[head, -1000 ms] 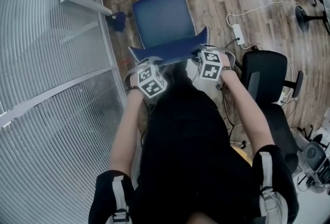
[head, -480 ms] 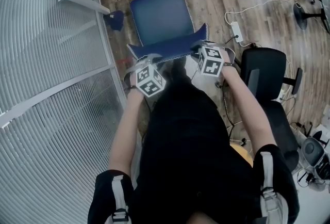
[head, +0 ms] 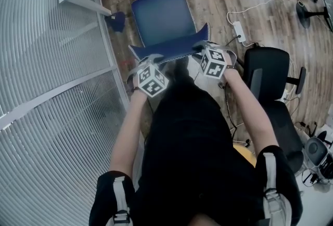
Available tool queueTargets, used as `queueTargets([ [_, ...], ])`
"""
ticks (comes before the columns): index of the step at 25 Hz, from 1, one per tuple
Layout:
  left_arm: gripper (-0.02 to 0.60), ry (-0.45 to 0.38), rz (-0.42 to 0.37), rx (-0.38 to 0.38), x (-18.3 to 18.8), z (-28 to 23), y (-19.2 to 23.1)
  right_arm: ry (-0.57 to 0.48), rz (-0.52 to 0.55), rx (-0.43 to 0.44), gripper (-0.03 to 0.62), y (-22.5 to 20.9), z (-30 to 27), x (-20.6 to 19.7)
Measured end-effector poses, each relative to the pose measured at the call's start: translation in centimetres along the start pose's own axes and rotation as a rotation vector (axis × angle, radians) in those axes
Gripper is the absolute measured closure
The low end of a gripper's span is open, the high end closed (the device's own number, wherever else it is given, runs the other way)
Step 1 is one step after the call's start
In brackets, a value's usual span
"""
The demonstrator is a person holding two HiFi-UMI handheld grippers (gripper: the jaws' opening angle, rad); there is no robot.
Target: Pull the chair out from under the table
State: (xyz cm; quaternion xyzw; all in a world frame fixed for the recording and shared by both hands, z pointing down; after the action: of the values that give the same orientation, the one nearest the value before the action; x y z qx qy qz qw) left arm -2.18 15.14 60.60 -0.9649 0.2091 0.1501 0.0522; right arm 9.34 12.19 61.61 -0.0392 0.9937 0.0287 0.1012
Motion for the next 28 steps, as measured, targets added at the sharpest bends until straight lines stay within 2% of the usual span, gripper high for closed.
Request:
queueTargets([
  [5,0.488,-0.008,0.013,0.013,0.1,0.3,0.1,0.007,-0.034,-0.052,0.470,-0.2,0.2,0.2],
  [13,0.480,-0.028,0.043,0.083,-0.2,0.6,0.1,0.044,0.006,-0.172,0.457,0.1,0.3,0.3],
  [19,0.480,-0.056,0.052,0.113,0.2,2.2,0.2,0.046,0.004,-0.207,0.461,0.1,2.1,0.2],
  [24,0.480,-0.101,0.085,0.151,0.2,4.0,0.4,0.023,-0.009,-0.230,0.475,0.7,4.0,0.5],
  [28,0.483,-0.123,0.110,0.153,-0.2,5.1,0.4,0.022,-0.015,-0.242,0.490,1.1,5.3,0.7],
])
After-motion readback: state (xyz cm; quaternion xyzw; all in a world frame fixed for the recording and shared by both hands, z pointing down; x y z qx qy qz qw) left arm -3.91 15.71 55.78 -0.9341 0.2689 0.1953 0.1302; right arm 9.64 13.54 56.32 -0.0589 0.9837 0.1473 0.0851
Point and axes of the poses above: the fingertips, and each gripper's own axes: z backward along the fingers, y to its left, x out of its top, the point moved 2 cm from there along z, backward along the fingers, and after that the axes turned 13 degrees about y, right-handed, at the moved point
